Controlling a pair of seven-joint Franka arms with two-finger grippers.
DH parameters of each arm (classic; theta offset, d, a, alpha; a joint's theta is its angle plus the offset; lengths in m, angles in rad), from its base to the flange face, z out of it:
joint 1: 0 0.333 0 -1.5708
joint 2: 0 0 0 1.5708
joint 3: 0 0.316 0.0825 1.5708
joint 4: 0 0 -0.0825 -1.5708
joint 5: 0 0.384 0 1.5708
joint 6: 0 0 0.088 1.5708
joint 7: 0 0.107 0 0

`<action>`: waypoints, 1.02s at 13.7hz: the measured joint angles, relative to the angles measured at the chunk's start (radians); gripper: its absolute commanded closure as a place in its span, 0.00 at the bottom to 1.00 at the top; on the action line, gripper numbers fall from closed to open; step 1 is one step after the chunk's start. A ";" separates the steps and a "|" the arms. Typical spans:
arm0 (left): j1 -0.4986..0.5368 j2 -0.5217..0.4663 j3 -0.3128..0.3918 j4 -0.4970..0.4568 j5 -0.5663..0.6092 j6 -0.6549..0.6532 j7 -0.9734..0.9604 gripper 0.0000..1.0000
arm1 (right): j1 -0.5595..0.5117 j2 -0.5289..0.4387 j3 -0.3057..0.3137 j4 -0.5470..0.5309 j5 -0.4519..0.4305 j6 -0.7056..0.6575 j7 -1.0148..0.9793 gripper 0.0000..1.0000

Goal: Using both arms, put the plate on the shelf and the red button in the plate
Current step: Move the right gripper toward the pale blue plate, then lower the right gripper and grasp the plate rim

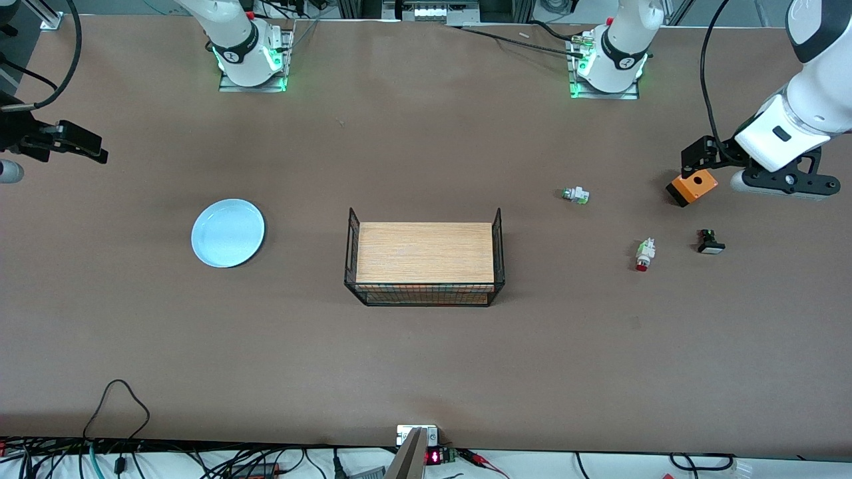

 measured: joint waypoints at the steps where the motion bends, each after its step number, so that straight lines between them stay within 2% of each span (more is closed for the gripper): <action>1: 0.000 0.000 0.000 0.000 0.000 0.000 0.000 0.00 | 0.000 -0.001 0.000 0.000 0.000 -0.001 0.008 0.00; 8: 0.001 0.000 0.000 0.001 0.000 -0.001 0.000 0.00 | 0.001 0.027 0.000 -0.026 0.000 0.020 0.023 0.00; 14: 0.001 0.000 0.000 0.002 0.000 -0.004 0.000 0.00 | 0.005 0.240 0.000 -0.084 0.000 0.227 0.024 0.00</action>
